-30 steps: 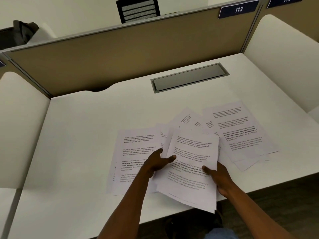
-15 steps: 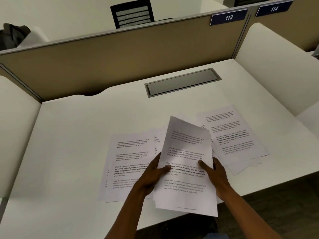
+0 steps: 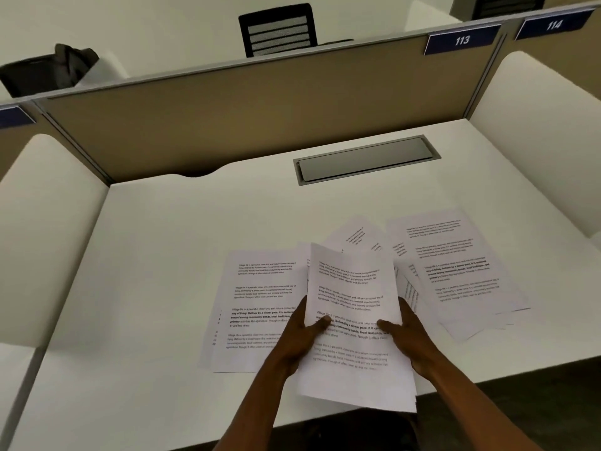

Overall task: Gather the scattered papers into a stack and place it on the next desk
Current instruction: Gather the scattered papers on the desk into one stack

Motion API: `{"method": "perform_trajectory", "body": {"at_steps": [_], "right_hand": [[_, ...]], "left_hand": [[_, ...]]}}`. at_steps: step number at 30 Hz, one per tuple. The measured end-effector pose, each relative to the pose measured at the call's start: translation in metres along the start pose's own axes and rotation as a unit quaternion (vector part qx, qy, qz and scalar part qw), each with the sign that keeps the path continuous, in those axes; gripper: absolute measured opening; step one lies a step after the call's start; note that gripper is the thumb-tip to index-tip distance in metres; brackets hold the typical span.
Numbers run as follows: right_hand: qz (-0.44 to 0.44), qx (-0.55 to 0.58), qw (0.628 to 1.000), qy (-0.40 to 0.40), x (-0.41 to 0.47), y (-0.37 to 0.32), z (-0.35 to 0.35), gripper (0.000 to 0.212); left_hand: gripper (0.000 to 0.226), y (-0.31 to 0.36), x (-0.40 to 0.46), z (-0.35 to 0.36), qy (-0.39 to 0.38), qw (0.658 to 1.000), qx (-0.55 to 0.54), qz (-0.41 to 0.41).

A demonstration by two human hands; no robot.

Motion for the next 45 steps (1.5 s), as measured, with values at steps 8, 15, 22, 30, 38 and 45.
{"method": "perform_trajectory", "body": {"at_steps": [8,15,22,30,38,45], "right_hand": [[-0.012,-0.024,0.999,0.028,0.002,-0.002,0.009,0.069],[-0.062,-0.029,0.998,0.006,-0.010,-0.015,0.037,0.059],[-0.268,-0.194,0.942,-0.049,-0.054,-0.057,0.097,0.037],[-0.088,-0.046,0.995,0.025,-0.016,-0.029,0.069,0.056],[0.005,0.023,0.999,0.045,0.015,-0.001,0.064,0.060],[-0.015,0.025,0.999,0.034,0.019,0.002,0.088,0.052]], "left_hand": [[0.057,-0.005,-0.012,-0.018,-0.011,0.995,-0.098,-0.017],[0.056,-0.020,-0.015,-0.043,0.047,0.992,-0.105,-0.043],[0.058,-0.050,-0.019,-0.071,0.087,0.976,-0.184,-0.073],[0.042,-0.022,-0.027,-0.088,0.246,0.963,0.110,-0.005],[0.089,-0.033,-0.036,-0.157,0.404,0.806,0.412,-0.136],[0.104,-0.033,-0.028,-0.168,0.387,0.808,0.419,-0.148]]}}
Point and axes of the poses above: each hand's wrist, its own x-axis towards the middle knuckle, its own z-axis out of the palm, y = z × x, the point moved 6 cm from there along x, towards the middle knuckle, and after that the axes turned 4 degrees about x, right-handed, at the moved point
